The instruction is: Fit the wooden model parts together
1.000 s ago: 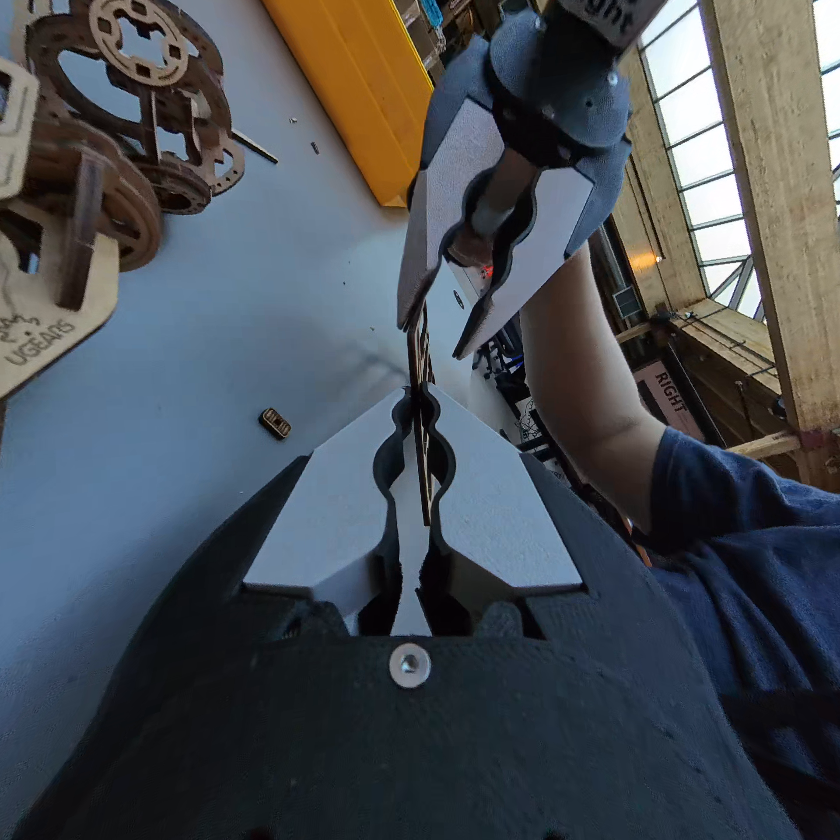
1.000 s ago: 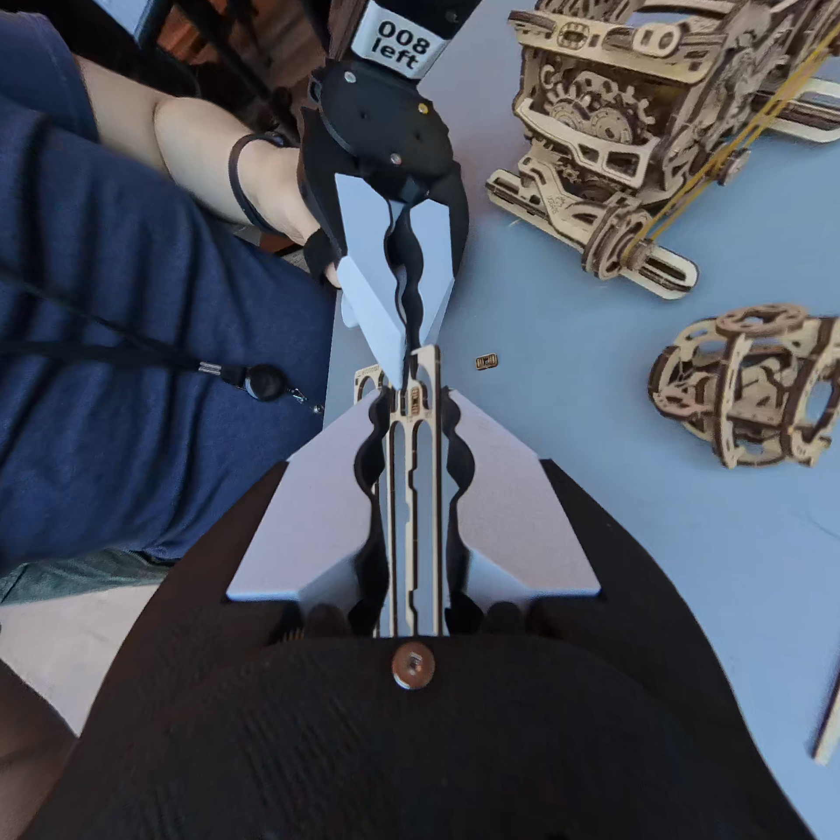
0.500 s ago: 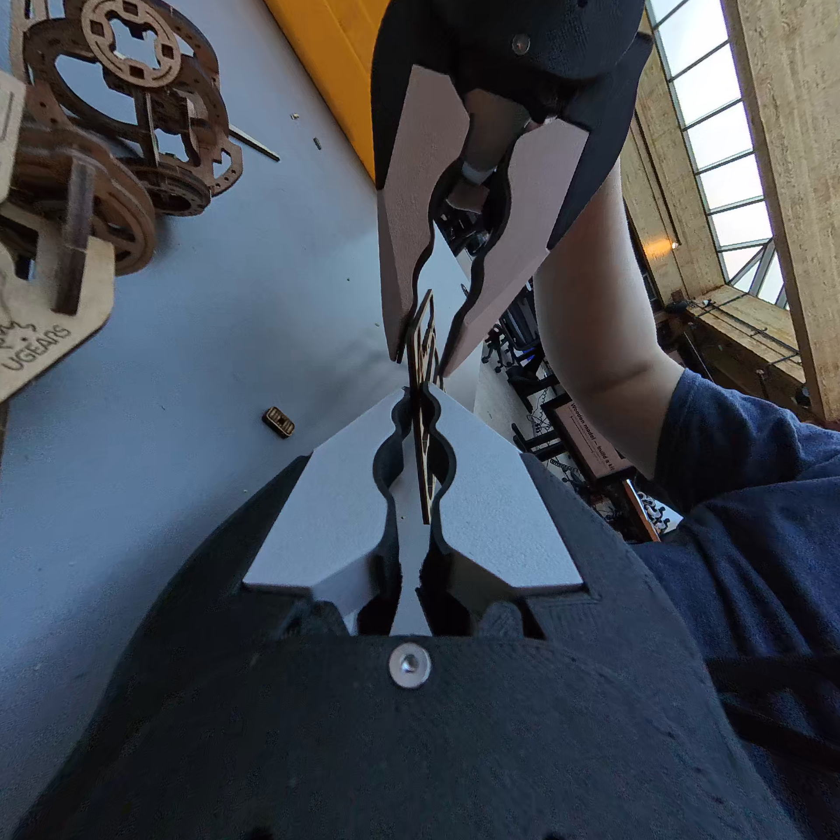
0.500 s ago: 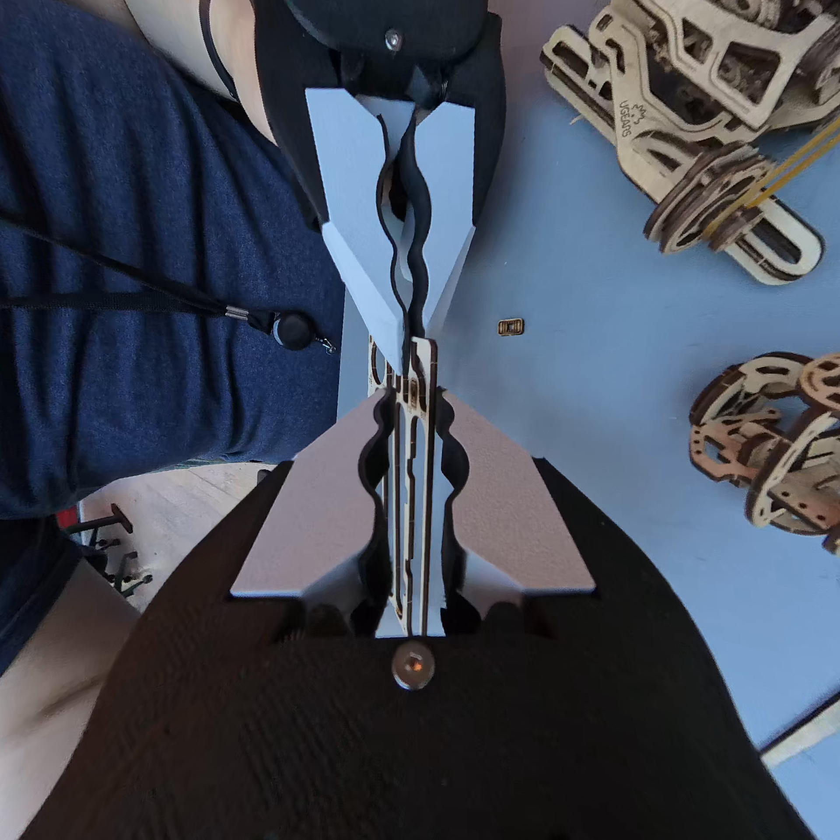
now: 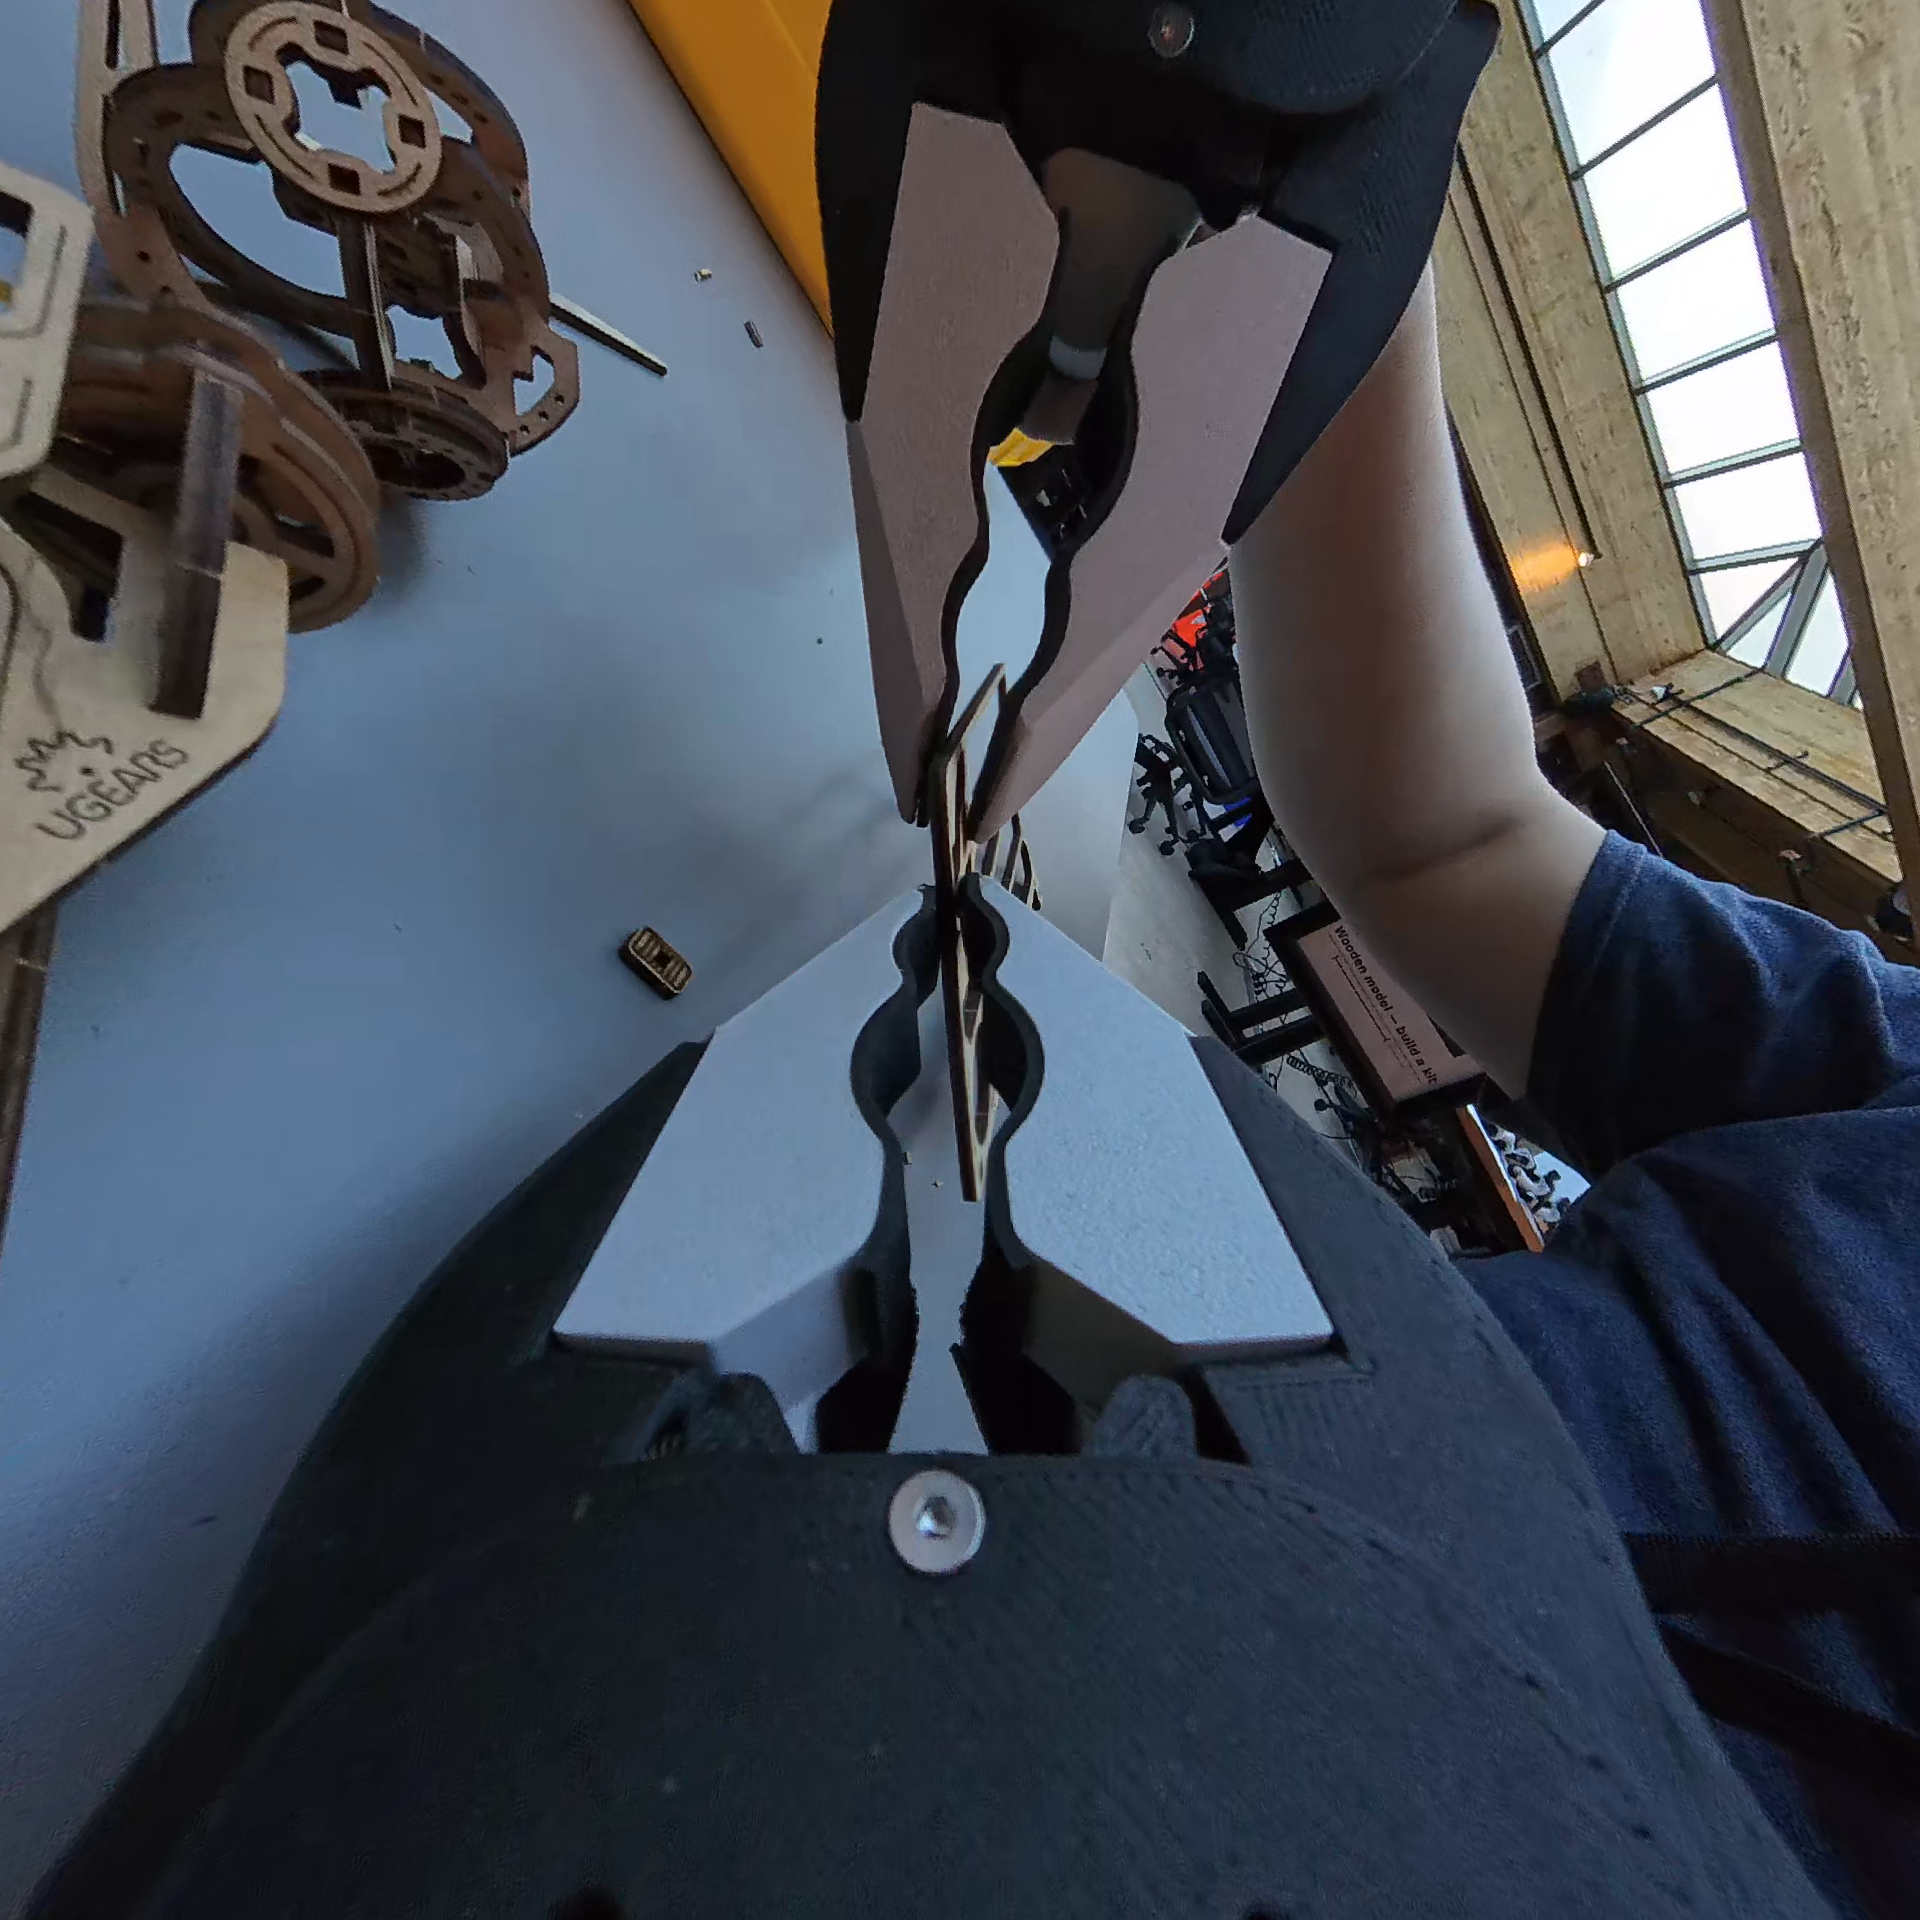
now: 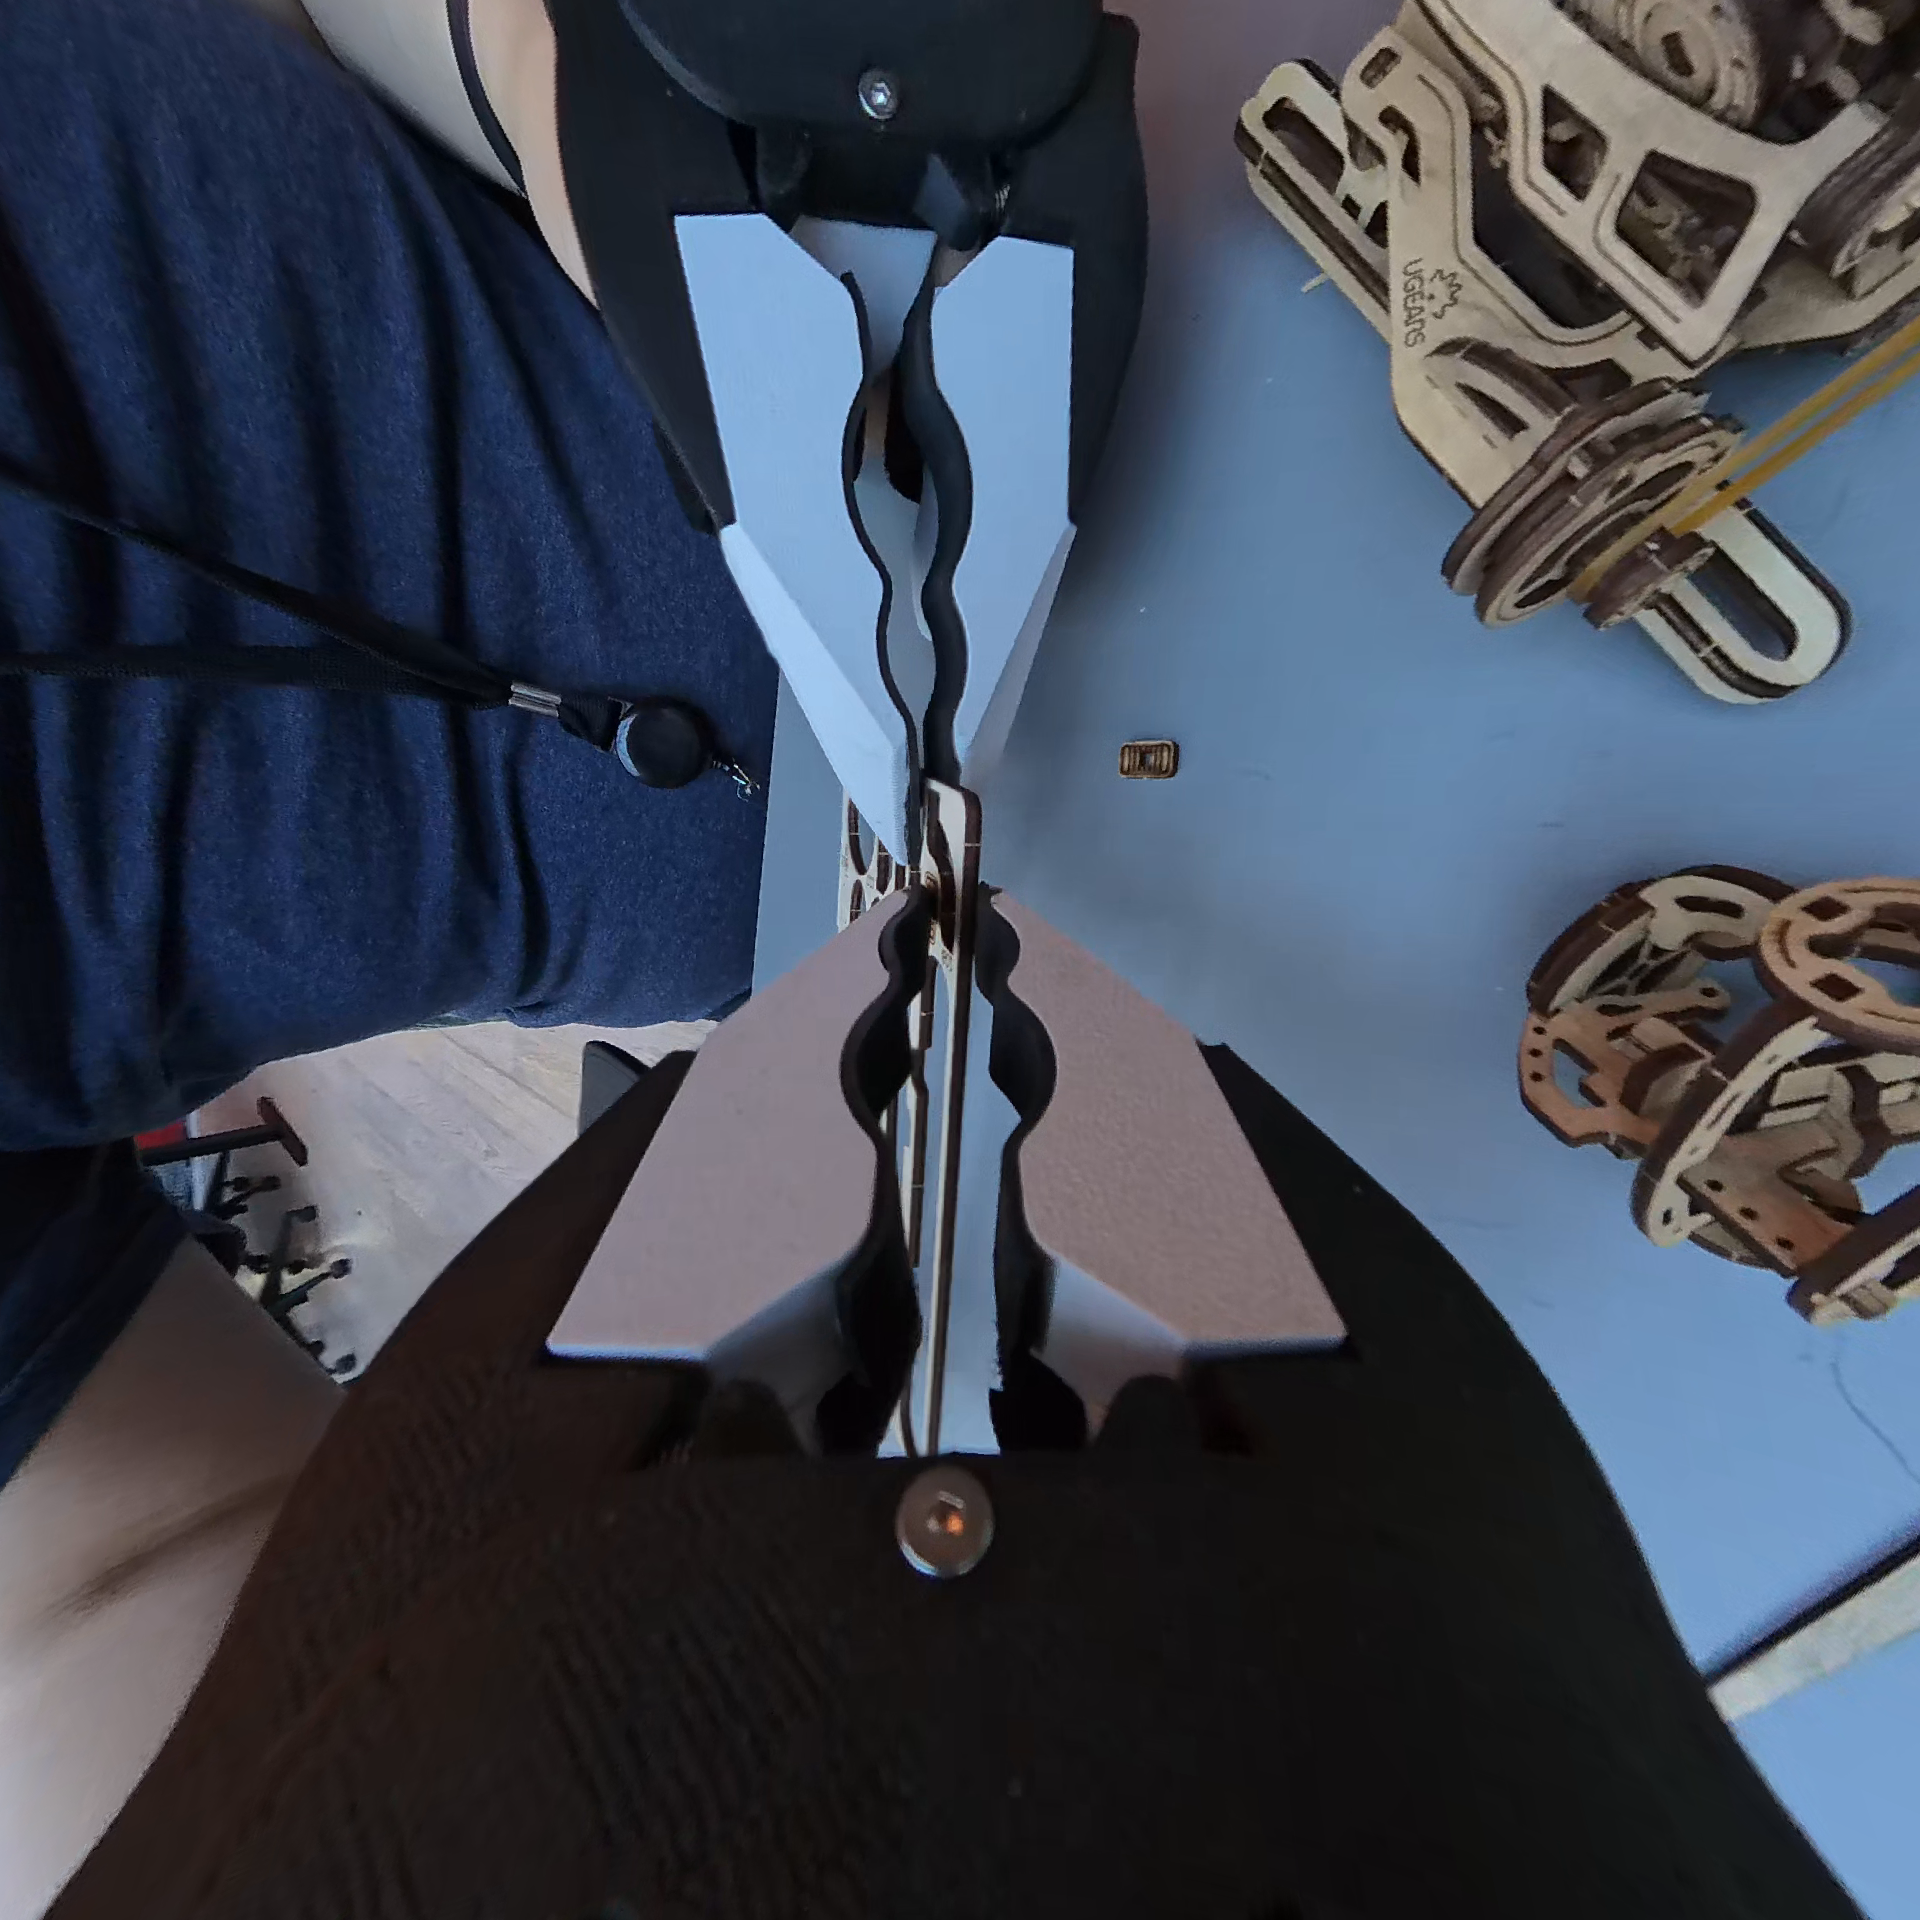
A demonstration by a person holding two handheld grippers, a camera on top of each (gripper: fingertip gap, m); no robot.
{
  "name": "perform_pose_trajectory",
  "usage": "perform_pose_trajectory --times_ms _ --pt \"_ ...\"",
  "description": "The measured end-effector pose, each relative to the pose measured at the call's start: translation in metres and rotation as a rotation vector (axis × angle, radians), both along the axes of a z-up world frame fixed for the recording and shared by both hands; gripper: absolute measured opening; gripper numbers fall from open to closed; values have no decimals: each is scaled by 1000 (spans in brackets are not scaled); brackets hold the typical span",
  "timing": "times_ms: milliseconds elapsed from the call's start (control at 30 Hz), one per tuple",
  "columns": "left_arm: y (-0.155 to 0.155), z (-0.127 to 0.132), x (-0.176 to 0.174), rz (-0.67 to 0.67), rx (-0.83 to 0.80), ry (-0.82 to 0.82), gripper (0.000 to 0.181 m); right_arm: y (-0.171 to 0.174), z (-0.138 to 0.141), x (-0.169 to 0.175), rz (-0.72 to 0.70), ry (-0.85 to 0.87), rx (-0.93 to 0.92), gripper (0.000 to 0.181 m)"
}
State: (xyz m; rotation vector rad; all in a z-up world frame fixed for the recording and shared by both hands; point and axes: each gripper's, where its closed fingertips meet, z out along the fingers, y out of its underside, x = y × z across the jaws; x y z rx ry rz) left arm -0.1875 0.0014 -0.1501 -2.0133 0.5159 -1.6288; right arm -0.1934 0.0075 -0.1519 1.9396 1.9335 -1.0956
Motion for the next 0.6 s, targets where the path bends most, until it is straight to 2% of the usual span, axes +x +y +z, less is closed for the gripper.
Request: perform_pose_trajectory --times_ms 100,167,600 --pt "3 4 0 18 13 -19 5 -2 10 -5 1 61 -1 0" --pt "4 3 1 14 14 -14 4 -1 8 -5 10 61 38 1" --pt "4 5 3 27 25 -21 8 -1 9 -5 -31 68 15 0"
